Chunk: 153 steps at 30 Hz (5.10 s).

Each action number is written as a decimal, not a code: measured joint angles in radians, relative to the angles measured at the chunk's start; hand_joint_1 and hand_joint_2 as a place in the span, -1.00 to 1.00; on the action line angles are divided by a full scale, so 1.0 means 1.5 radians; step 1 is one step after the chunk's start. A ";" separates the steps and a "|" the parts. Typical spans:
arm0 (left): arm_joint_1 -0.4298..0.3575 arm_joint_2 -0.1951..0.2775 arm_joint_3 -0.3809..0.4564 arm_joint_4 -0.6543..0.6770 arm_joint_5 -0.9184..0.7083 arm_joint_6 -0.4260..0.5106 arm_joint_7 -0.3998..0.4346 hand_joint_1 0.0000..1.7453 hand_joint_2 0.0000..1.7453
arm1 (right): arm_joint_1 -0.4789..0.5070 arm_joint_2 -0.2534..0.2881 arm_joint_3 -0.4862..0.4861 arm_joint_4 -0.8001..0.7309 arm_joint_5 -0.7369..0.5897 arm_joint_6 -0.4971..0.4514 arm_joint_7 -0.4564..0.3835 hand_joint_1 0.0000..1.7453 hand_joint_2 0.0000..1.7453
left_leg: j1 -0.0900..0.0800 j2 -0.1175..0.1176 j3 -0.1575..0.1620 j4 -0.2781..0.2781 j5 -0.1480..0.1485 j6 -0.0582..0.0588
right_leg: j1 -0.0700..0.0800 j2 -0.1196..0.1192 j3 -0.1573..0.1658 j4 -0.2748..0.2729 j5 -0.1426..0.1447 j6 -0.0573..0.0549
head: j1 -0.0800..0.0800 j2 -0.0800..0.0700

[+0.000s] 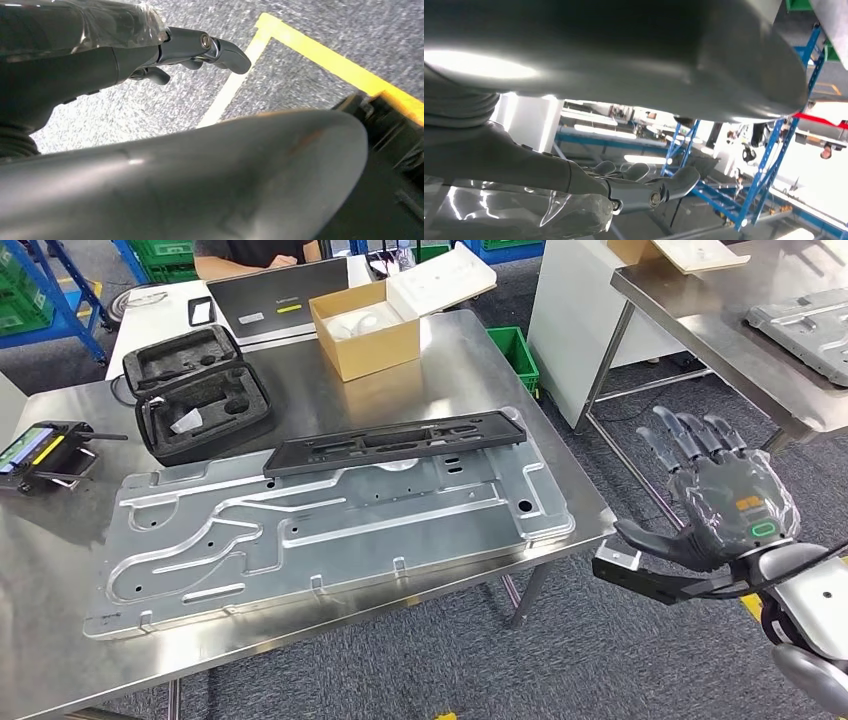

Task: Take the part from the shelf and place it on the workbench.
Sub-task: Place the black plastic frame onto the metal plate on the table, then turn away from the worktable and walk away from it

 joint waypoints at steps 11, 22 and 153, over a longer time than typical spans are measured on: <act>0.000 0.000 0.006 0.000 0.011 0.007 -0.001 -1.00 -1.00 | 0.130 0.056 -0.101 0.001 0.029 -0.103 -0.016 -1.00 -1.00 | -0.009 0.001 0.074 -0.183 0.077 0.045 | -0.002 0.002 -0.057 0.114 -0.076 0.031 | 0.002 0.000; 0.001 -0.001 0.017 0.000 0.021 0.011 0.000 -1.00 -1.00 | 0.214 0.178 -0.154 0.093 0.000 -0.327 -0.082 -1.00 -1.00 | -0.016 0.001 0.033 -0.166 0.109 0.027 | 0.008 0.002 0.062 -0.015 -0.038 0.008 | 0.002 0.000; 0.018 0.001 0.017 0.000 -0.061 0.015 0.069 -1.00 0.00 | -0.076 0.710 0.254 1.346 -0.570 -0.243 -0.387 -1.00 -1.00 | -0.004 0.006 -0.015 0.032 -0.017 -0.002 | 0.015 -0.005 0.059 -0.027 -0.027 -0.023 | 0.001 0.000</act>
